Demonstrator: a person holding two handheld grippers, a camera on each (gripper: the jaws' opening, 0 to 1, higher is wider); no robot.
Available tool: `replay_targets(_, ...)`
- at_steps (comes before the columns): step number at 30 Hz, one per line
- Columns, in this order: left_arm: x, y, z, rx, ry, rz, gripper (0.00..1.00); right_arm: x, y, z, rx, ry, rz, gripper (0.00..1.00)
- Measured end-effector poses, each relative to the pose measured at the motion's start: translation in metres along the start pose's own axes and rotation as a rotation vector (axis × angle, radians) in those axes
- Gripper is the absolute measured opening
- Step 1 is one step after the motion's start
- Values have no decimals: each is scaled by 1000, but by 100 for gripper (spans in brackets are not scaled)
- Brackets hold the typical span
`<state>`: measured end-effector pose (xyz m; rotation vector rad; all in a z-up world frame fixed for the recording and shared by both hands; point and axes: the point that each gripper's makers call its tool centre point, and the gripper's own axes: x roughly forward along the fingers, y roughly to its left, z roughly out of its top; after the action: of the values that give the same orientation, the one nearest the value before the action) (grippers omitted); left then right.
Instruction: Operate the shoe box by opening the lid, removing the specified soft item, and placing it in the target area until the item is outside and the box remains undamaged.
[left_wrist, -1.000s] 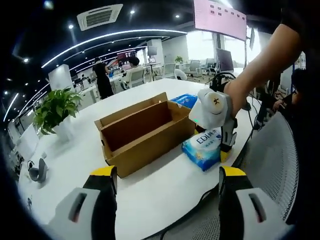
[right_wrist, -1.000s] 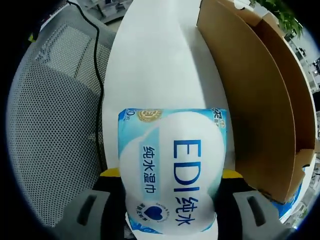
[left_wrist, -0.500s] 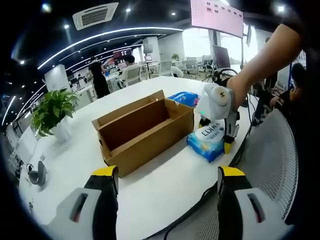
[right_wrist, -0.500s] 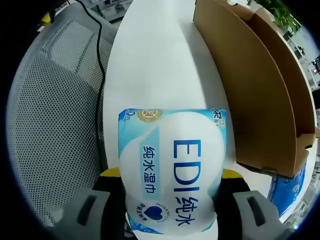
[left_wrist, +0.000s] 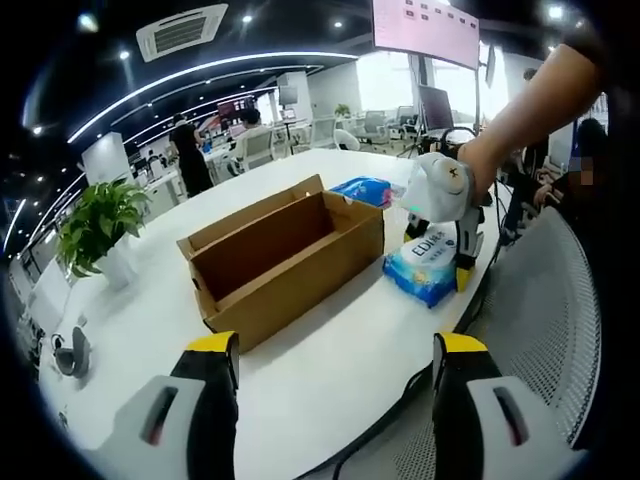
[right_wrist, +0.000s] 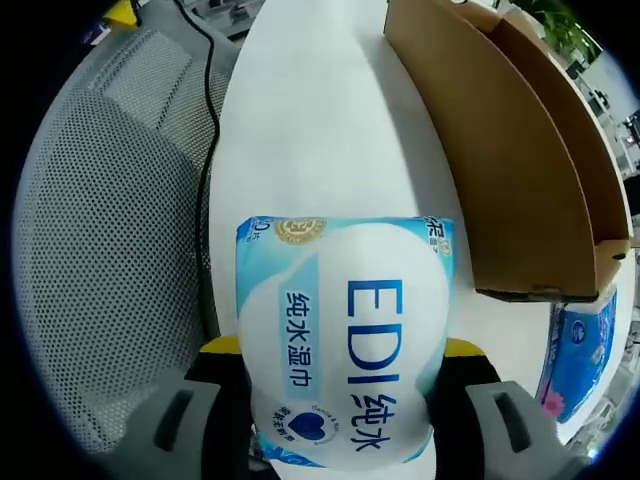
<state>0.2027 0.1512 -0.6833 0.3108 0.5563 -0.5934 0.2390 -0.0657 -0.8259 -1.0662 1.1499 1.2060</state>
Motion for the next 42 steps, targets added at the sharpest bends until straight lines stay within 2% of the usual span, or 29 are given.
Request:
replay_targets(20,4,-3,-6,-17,2,-29,80,-5,2,-39,18,17,-2,71)
replay_targets(42,5,-3,-17,-30,22,-36,76,-8,0,-69,10,43,1,70)
